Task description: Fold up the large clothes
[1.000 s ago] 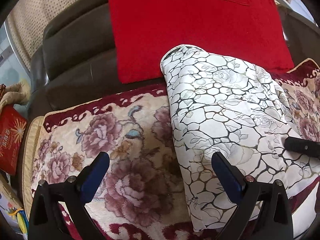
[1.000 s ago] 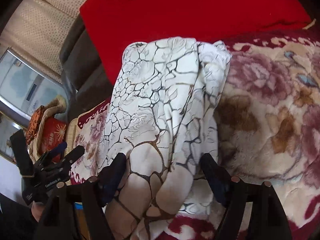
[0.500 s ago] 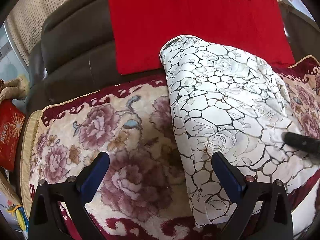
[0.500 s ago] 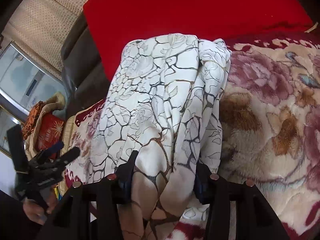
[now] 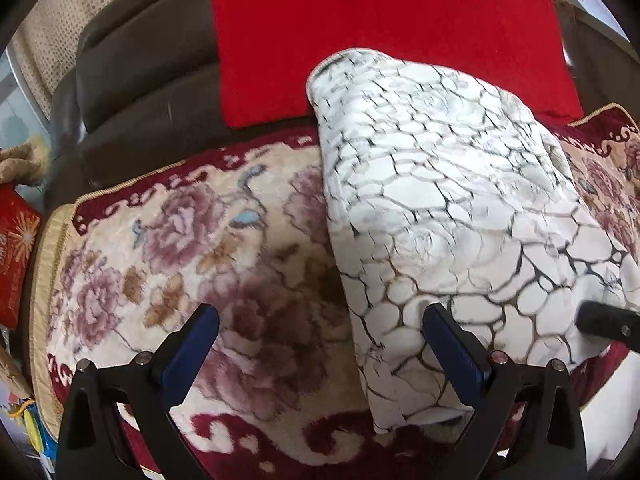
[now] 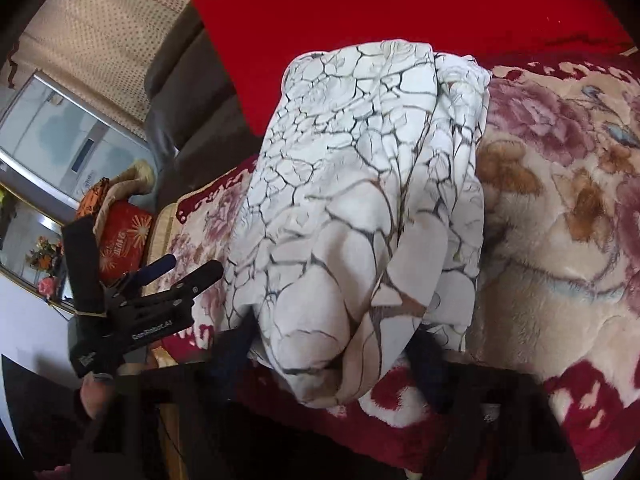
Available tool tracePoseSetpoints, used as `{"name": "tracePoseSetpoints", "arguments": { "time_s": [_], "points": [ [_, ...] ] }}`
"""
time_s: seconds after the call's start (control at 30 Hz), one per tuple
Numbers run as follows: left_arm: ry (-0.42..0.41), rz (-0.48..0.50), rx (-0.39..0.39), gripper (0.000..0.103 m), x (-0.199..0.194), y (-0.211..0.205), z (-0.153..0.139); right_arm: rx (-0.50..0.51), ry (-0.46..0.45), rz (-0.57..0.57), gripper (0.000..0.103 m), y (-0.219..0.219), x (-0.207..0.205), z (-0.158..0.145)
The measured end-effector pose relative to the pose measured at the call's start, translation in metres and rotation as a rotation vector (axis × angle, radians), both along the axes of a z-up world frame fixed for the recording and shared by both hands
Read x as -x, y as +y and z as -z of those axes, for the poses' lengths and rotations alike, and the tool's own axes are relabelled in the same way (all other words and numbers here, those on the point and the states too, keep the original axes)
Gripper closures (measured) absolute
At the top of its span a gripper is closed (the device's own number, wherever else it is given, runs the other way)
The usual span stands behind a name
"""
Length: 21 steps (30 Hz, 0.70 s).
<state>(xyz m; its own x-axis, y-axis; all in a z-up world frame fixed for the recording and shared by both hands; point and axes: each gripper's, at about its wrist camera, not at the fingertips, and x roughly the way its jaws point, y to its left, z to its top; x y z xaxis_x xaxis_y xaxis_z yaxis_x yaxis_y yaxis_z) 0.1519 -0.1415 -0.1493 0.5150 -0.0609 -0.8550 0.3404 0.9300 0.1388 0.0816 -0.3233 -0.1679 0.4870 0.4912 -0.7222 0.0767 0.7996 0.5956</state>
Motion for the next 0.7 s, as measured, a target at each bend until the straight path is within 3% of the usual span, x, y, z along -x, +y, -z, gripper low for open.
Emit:
{"name": "tracePoseSetpoints", "arguments": {
  "time_s": [0.17,0.27,0.4,0.47,0.5,0.53,0.7],
  "points": [
    [0.02,0.007,0.029,0.002,0.0,-0.001,0.006,0.088,-0.096,0.002,0.068,0.008,0.005,-0.017],
    [0.078,0.031,0.068,0.001,-0.003,-0.003,0.018,0.127,-0.07,0.013,0.068,0.006,0.001,0.001],
    [0.094,0.031,0.085,0.001,-0.005,0.0,0.022,-0.034,-0.011,0.065,0.068,-0.013,0.003,0.03],
    [0.087,0.042,0.07,0.001,-0.005,-0.001,0.019,-0.052,-0.007,0.05,0.064,-0.013,0.003,0.025],
    [0.082,0.044,0.062,0.001,-0.005,-0.001,0.018,-0.065,0.001,0.047,0.058,-0.014,0.003,0.022],
    [0.076,0.046,0.055,0.001,-0.005,-0.002,0.017,-0.08,0.016,0.049,0.045,-0.017,0.002,0.017],
    [0.051,0.043,0.031,0.001,0.0,-0.006,0.015,-0.072,-0.033,0.1,0.033,-0.031,0.006,-0.013]
  ]
}}
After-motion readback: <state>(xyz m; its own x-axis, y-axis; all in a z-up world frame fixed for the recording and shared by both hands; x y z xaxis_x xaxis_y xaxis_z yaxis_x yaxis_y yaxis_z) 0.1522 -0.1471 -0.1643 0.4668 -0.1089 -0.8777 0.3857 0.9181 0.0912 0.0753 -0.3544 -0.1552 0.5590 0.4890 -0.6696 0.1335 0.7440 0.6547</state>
